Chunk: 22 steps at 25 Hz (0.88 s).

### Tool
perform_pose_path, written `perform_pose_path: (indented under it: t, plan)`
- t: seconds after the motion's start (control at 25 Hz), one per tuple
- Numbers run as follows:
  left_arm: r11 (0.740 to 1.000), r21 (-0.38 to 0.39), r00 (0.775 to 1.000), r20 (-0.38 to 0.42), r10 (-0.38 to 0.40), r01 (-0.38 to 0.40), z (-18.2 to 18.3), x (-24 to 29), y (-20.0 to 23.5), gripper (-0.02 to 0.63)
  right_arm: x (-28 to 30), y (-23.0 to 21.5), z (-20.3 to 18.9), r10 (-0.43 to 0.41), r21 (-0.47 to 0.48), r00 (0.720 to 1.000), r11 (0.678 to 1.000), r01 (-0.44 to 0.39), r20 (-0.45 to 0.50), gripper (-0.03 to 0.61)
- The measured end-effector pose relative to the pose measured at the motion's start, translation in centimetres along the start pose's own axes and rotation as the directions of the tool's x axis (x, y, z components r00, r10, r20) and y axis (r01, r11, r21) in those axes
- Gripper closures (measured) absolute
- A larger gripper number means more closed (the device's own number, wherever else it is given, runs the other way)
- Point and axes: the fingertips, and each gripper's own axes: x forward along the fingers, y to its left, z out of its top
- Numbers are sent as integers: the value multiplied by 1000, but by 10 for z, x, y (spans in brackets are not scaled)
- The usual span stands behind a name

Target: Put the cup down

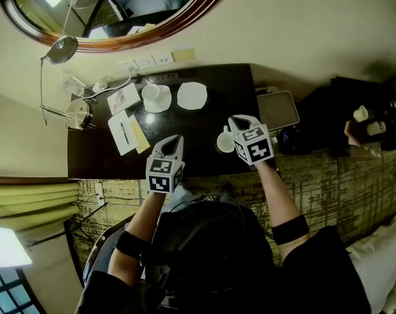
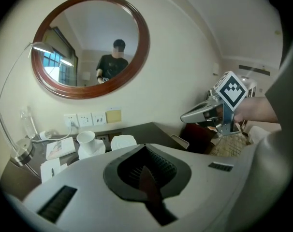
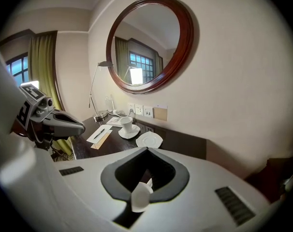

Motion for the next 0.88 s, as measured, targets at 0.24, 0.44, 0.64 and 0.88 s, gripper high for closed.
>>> perform_pose_path:
  t: [0.24,0.44,0.64,0.88]
  plan:
    - [986,-14,972,-167,-168,168,-21,43,-60,321,-7,-21,-24,-24,42,999,999,25,-24,578]
    - [967,9,932,-268,-245,256,-38,83,-104,147,-15,-38,-43,-38,62,998,997,41,-42,578]
    - [953,18,894,-350,-279,304,-47,116,-142,95,-22,-54,-65,-42,75,997,996,47,-67,578]
    - [963,29,880,-414,-232,267,-66,157,-156,77,-24,-70,-87,-26,92,996,995,35,-88,578]
